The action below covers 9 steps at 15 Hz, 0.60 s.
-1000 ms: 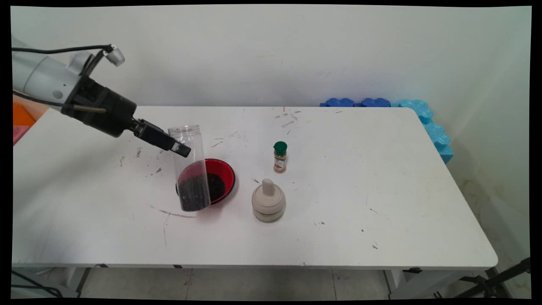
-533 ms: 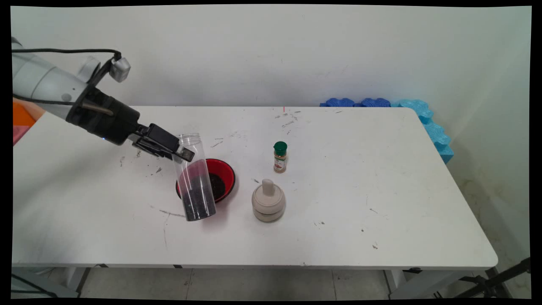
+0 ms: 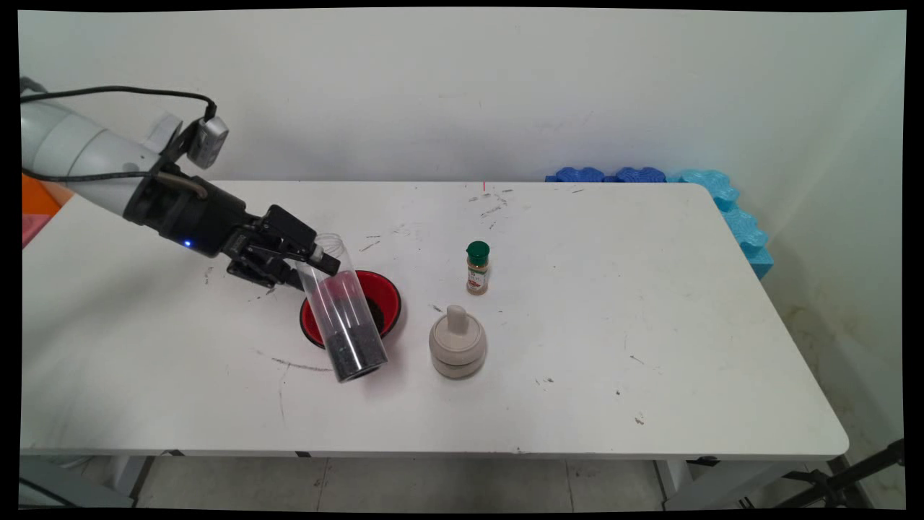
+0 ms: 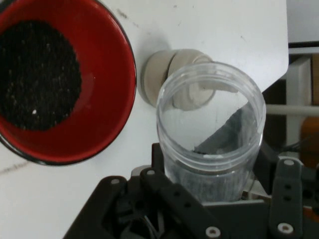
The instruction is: Pour the black seasoning powder in the red bowl
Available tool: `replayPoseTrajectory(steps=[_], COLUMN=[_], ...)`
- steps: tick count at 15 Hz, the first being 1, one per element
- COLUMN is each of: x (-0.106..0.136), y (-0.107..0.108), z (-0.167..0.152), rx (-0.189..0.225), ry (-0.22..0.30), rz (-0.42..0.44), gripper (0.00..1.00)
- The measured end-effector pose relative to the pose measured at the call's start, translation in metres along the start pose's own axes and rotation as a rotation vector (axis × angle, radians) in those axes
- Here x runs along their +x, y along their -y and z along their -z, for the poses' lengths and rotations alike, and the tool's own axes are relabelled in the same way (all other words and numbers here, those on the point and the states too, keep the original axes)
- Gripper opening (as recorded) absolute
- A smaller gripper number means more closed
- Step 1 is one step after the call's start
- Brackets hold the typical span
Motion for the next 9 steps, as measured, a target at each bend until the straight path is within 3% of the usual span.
replayPoseTrajectory(steps=[9], x=[-0.003], y=[0.012], z=[-0.006], rx=[-0.044], ry=[0.031], rz=[0.241], gripper=[0.0])
